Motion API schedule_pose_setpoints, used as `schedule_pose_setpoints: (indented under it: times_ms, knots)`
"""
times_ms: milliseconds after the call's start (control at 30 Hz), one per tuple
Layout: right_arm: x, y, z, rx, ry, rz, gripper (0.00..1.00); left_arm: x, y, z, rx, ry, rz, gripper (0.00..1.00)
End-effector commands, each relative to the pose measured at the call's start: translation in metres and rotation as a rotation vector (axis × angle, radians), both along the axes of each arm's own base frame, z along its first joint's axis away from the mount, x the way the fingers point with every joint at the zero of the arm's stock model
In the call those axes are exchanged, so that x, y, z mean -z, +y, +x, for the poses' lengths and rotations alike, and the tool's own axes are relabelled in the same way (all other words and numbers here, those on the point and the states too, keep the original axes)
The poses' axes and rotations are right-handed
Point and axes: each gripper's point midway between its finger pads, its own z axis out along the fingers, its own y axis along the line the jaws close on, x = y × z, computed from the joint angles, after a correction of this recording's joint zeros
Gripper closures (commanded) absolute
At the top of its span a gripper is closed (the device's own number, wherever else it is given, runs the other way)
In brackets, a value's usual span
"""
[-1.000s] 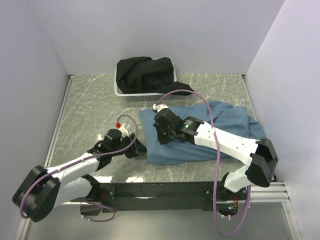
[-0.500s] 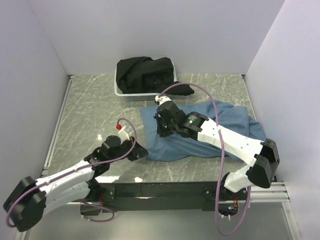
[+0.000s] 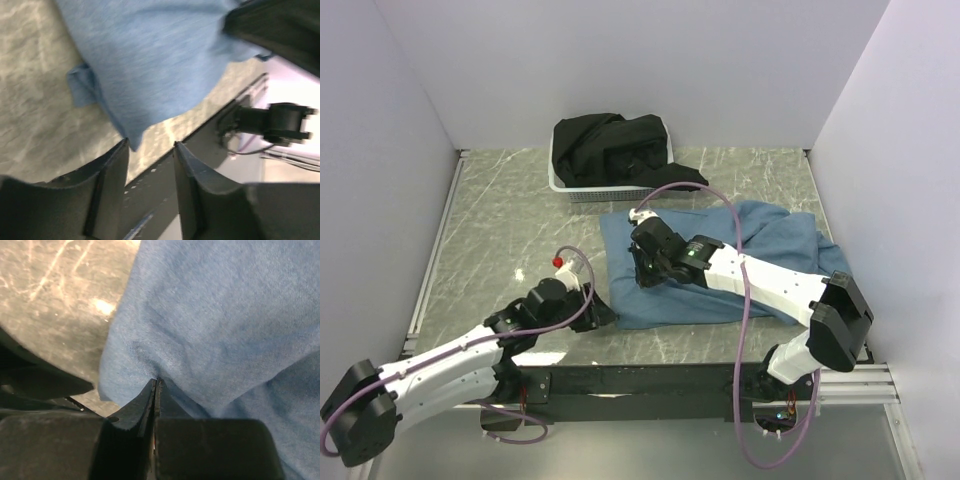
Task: Put the pillow into the pillowcase
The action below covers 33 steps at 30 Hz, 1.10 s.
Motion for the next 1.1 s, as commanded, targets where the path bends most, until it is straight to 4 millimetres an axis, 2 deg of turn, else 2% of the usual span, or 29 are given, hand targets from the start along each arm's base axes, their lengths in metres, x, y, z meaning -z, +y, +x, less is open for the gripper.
schedule_pose_setpoints:
  times_ms: [0, 133, 200, 267, 433, 533, 567, 633, 700, 733, 767, 800, 833, 867, 900, 933, 967, 1000, 1033, 1067]
  knots:
    - [-0.041, 0.011, 0.013, 0.006, -0.075, 0.09, 1.0, 0.019, -0.002, 0.004, -0.006, -0.02, 0.088, 0.5]
    - [-0.059, 0.014, 0.015, -0.001, -0.1, 0.109, 1.0, 0.025, -0.01, 0.008, -0.01, -0.029, 0.114, 0.47]
    - [-0.062, 0.013, 0.015, -0.004, -0.101, 0.108, 1.0, 0.027, -0.013, 0.013, -0.026, -0.039, 0.131, 0.46]
    - [-0.066, 0.013, 0.015, -0.003, -0.106, 0.114, 1.0, 0.021, -0.019, 0.016, -0.021, -0.059, 0.116, 0.47]
    - [-0.06, 0.01, 0.015, 0.004, -0.106, 0.1, 1.0, -0.007, -0.037, 0.028, -0.011, -0.146, 0.031, 0.5]
    - [-0.066, 0.008, 0.019, 0.013, -0.122, 0.094, 1.0, -0.011, -0.047, 0.031, 0.019, -0.162, 0.059, 0.74]
    - [-0.07, 0.007, 0.021, 0.018, -0.13, 0.093, 1.0, -0.014, -0.053, 0.033, 0.03, -0.165, 0.066, 0.97]
    - [-0.085, 0.003, 0.029, 0.027, -0.155, 0.092, 1.0, -0.019, -0.058, 0.027, 0.062, -0.154, 0.066, 0.99]
    - [-0.104, -0.013, 0.045, 0.087, -0.194, 0.074, 1.0, -0.05, -0.057, 0.015, 0.096, -0.149, 0.049, 0.99]
    - [-0.106, -0.019, 0.049, 0.112, -0.208, 0.067, 1.0, -0.061, -0.048, 0.011, 0.092, -0.141, 0.072, 0.99]
    - [-0.105, -0.025, 0.054, 0.132, -0.221, 0.058, 1.0, -0.101, -0.03, 0.007, 0.059, -0.165, 0.069, 0.99]
    - [-0.085, -0.031, 0.053, 0.147, -0.21, 0.029, 1.0, -0.117, -0.016, 0.005, 0.044, -0.171, 0.085, 0.99]
    - [-0.068, -0.033, 0.051, 0.154, -0.182, 0.007, 1.0, -0.135, 0.001, 0.011, 0.003, -0.215, 0.111, 0.99]
    - [-0.049, -0.026, 0.039, 0.121, -0.137, -0.002, 1.0, -0.174, 0.021, 0.026, -0.074, -0.263, 0.083, 0.99]
    - [-0.011, -0.013, 0.019, 0.075, -0.06, 0.003, 1.0, -0.163, 0.04, 0.028, -0.097, -0.217, 0.167, 0.99]
    - [0.003, -0.002, 0.004, 0.041, -0.043, 0.006, 1.0, -0.159, 0.047, 0.033, -0.091, -0.21, 0.203, 0.99]
    - [0.027, 0.016, -0.026, -0.015, -0.013, -0.01, 1.0, -0.141, 0.051, 0.04, -0.09, -0.149, 0.22, 0.99]
    - [0.036, 0.025, -0.04, -0.047, -0.001, -0.019, 1.0, -0.129, 0.049, 0.041, -0.081, -0.119, 0.214, 0.99]
    - [0.044, 0.027, -0.048, -0.062, 0.011, -0.039, 1.0, -0.098, 0.043, 0.034, -0.037, -0.051, 0.216, 0.99]
    - [0.051, 0.026, -0.052, -0.067, 0.026, -0.061, 1.0, -0.086, 0.04, 0.033, -0.026, -0.032, 0.208, 0.99]
